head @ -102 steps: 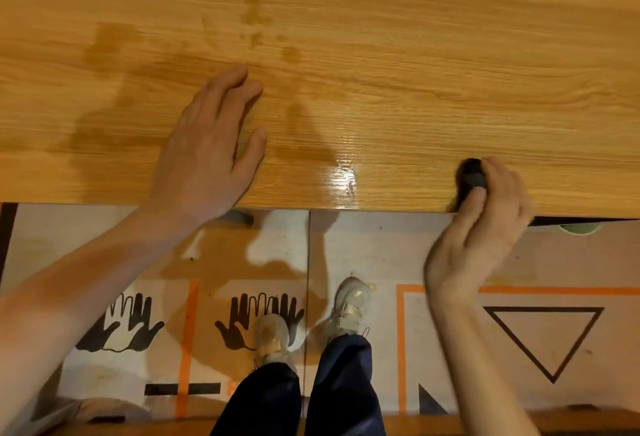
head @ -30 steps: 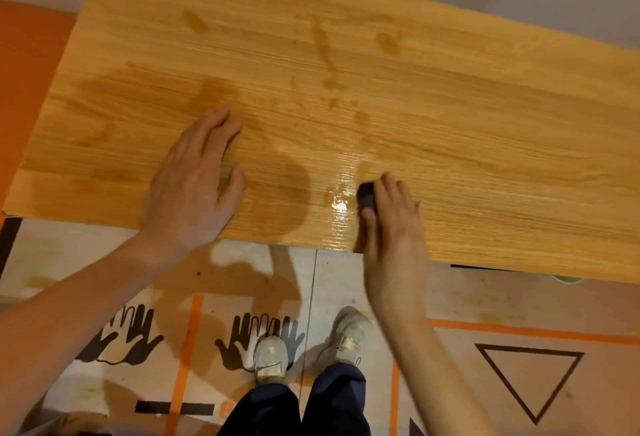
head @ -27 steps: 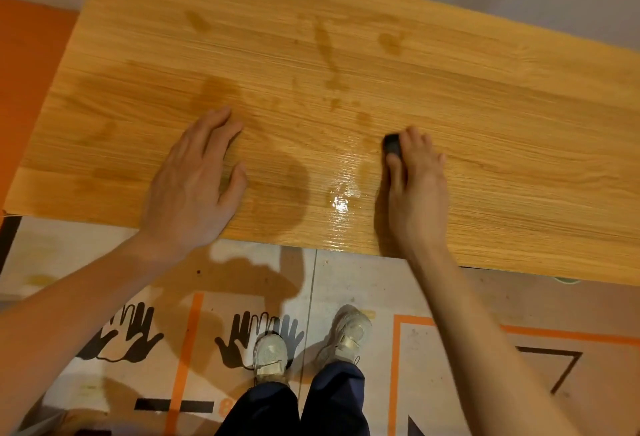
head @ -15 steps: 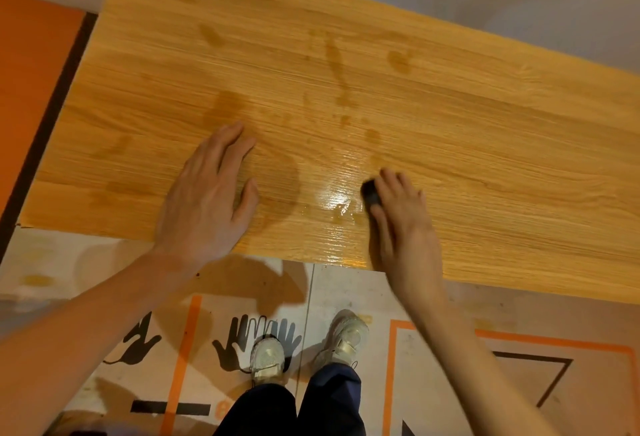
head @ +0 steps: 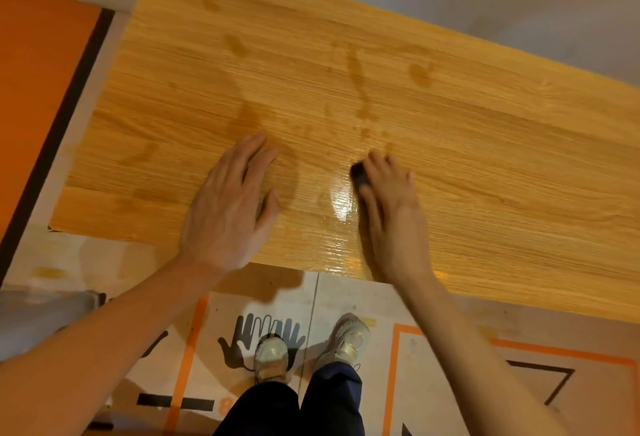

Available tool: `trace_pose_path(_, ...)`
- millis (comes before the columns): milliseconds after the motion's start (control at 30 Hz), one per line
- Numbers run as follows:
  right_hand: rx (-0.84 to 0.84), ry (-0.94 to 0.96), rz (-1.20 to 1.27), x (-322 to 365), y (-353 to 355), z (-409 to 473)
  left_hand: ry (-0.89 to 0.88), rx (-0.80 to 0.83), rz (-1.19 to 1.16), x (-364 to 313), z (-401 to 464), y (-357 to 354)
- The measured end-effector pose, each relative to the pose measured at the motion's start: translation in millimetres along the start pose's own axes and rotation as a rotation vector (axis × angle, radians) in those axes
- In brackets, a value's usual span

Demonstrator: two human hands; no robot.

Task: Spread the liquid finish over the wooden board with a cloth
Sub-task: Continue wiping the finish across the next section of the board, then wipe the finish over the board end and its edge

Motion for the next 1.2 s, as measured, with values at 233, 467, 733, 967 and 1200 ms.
trace_pose_path(233, -0.017, 0.031, -0.01, 32, -9, -57, -0.008, 0.023, 0.018, 2, 0, -1)
trace_pose_path(467, -0.009, 0.057, -0.056, 19, -14, 27, -0.001, 0.001, 0.018, 0, 1, 1)
trace_pose_path(733, 0.036, 0.142, -0.005, 56, -24, -67, 0.003, -0.004, -0.025, 1, 0, 0)
trace_pose_path(967, 0.008, 0.062, 0.024, 34, -29, 59, 0.017, -0.075, -0.111, -1, -1, 3)
trace_pose_path(1200, 0.023, 0.006, -0.026, -49, 39, -5, 0.019, -0.002, -0.113, 2, 1, 0)
Point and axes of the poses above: each hand's wrist, its own z-axis towards the middle knuckle, its own y-axis out of the back of the hand, x = y × z, the point moved 6 cm from there along z, towards the middle knuckle, and after that the axes turned 7 degrees about y, right-handed, at the moved point
